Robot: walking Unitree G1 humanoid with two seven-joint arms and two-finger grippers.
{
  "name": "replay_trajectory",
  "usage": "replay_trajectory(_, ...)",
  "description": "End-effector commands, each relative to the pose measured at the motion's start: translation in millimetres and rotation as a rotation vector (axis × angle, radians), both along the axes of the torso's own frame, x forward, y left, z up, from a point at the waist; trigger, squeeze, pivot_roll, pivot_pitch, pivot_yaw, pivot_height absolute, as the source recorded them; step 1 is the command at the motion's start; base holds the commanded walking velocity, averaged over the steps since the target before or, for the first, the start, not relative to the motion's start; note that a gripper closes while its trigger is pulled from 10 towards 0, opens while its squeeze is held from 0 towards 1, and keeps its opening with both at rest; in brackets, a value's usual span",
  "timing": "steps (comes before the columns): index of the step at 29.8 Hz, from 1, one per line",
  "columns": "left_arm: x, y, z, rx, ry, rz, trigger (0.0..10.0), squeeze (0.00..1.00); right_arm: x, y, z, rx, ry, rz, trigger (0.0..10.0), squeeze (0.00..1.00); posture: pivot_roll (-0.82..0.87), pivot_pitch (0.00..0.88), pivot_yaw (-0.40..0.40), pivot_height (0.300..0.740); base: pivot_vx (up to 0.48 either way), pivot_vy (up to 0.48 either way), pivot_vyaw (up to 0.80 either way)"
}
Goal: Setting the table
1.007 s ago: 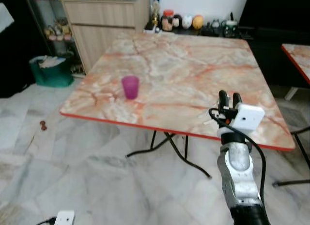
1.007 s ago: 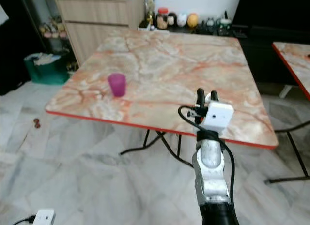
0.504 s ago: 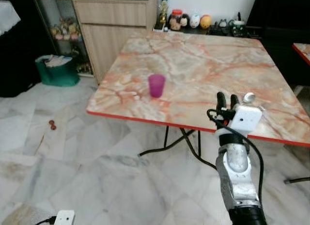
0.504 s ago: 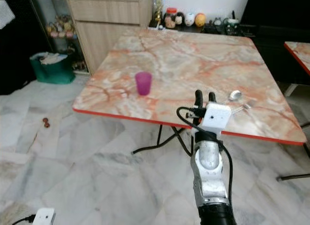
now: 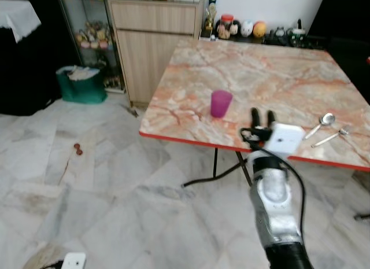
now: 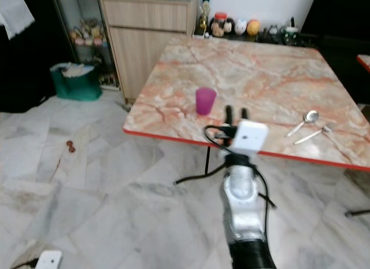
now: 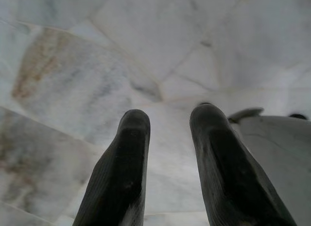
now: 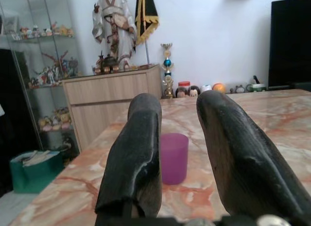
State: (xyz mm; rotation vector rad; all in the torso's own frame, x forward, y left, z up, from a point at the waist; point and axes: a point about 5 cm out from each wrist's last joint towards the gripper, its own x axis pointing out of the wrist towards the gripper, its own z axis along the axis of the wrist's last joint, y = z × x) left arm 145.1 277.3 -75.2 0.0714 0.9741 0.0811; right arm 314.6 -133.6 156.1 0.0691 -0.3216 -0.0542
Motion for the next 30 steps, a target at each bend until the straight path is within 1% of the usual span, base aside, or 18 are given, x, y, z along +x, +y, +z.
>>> replay_trajectory(1,-1.6,-4.1,-2.3,-0.010,0.010,-0.002,10.0,0.00,-0.7,-10.1,-1.1,-0.004,0.006,-0.035,10.0,0.00,0.02,0.000,-0.007,0.740,0.000,0.349,0.00)
replay_trajectory(6,-1.4,-4.3,-2.2,-0.009,0.009,-0.005,10.0,0.00,-0.7,-10.0,-1.8,-0.004,0.007,-0.034,10.0,0.00,0.02,0.000,-0.008,0.740,0.000,0.315,0.00)
replay_trajectory(14,-0.3,-5.0,-1.8,-0.014,-0.003,-0.007,10.0,0.00,-0.5,-10.3,-1.4,-0.004,0.007,-0.034,10.0,0.00,0.02,0.000,-0.011,0.740,0.000,0.000,0.00)
replay_trajectory(25,-1.2,-5.2,-2.3,-0.021,0.006,-0.003,10.0,0.00,0.7,-10.2,1.9,0.008,-0.010,-0.034,10.0,0.00,0.02,0.000,-0.011,0.740,0.000,0.000,0.00)
replay_trajectory(30,-1.5,-5.1,-2.5,-0.021,0.008,-0.003,10.0,0.00,0.6,-9.9,2.5,0.023,-0.010,-0.032,10.0,0.00,0.02,0.000,-0.012,0.740,0.287,0.000,0.00)
